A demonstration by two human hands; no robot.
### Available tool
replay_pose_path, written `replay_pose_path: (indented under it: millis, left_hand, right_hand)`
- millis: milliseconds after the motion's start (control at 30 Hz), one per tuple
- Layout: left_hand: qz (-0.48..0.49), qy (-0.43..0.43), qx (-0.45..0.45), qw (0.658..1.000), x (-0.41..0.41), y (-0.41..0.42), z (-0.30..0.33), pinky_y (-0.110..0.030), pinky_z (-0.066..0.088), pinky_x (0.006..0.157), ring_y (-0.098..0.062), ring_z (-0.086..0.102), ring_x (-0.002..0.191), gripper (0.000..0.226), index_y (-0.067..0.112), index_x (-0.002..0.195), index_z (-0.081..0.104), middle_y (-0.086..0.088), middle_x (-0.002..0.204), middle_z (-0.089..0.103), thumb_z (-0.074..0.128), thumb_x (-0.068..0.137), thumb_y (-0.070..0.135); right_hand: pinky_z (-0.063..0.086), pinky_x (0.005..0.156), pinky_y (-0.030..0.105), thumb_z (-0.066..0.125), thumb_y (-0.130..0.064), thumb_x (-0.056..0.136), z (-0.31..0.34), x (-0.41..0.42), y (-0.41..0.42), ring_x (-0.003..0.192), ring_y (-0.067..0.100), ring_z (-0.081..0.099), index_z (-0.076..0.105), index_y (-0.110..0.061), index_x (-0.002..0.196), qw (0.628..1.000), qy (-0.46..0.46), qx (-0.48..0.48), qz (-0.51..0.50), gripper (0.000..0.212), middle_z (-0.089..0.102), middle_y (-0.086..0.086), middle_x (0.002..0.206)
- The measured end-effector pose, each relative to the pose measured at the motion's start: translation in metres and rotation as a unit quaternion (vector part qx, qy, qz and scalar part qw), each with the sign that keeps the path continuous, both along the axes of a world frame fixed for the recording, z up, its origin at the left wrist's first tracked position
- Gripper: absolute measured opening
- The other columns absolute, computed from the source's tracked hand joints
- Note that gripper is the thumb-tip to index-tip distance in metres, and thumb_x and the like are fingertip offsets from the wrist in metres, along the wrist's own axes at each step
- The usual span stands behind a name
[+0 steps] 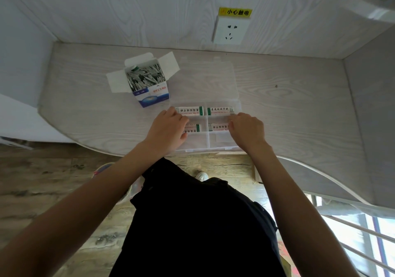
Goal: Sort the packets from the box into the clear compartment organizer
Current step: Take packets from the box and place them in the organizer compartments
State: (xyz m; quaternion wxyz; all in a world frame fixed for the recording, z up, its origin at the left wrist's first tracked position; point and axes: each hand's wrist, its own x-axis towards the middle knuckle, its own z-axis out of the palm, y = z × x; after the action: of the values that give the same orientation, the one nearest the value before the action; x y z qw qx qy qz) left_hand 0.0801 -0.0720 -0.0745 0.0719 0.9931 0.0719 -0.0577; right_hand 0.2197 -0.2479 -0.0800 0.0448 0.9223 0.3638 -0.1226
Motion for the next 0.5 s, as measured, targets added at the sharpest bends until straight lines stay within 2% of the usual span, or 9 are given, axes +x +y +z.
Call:
replay_pose_path:
  millis: [133,367,500]
  left_hand:
    - [0.016,0.009,0.008,1.0,-0.001,0.0,-0.001,-0.033,0.036,0.085,-0.021,0.049,0.102,0.036,0.015,0.113,0.061,-0.002,0.104,0.066,0.052,0.089,0.041]
    - [0.015,0.011,0.007,1.0,-0.003,0.003,-0.002,-0.032,0.034,0.085,-0.02,0.048,0.101,0.041,0.017,0.116,0.06,0.0,0.103,0.066,0.048,0.09,0.046]
    - [0.013,0.017,-0.019,1.0,-0.005,0.007,0.001,-0.031,0.036,0.088,-0.019,0.051,0.104,0.043,0.018,0.119,0.058,0.0,0.109,0.065,0.05,0.089,0.048]
  right_hand:
    - [0.041,0.062,0.03,0.034,-0.018,0.097,0.0,-0.004,0.002,0.076,0.026,0.06,0.062,-0.01,0.102,1.0,0.019,0.015,-0.017,0.029,0.06,0.007,0.089]
    - [0.045,0.067,0.031,0.038,-0.024,0.096,0.002,-0.004,-0.001,0.077,0.026,0.061,0.065,-0.012,0.103,0.992,0.07,0.057,-0.091,0.03,0.066,0.008,0.088]
    - [0.049,0.075,0.033,0.045,-0.024,0.095,0.015,-0.008,-0.007,0.083,0.026,0.065,0.067,-0.018,0.109,0.983,0.087,0.107,-0.118,0.027,0.071,0.006,0.1]
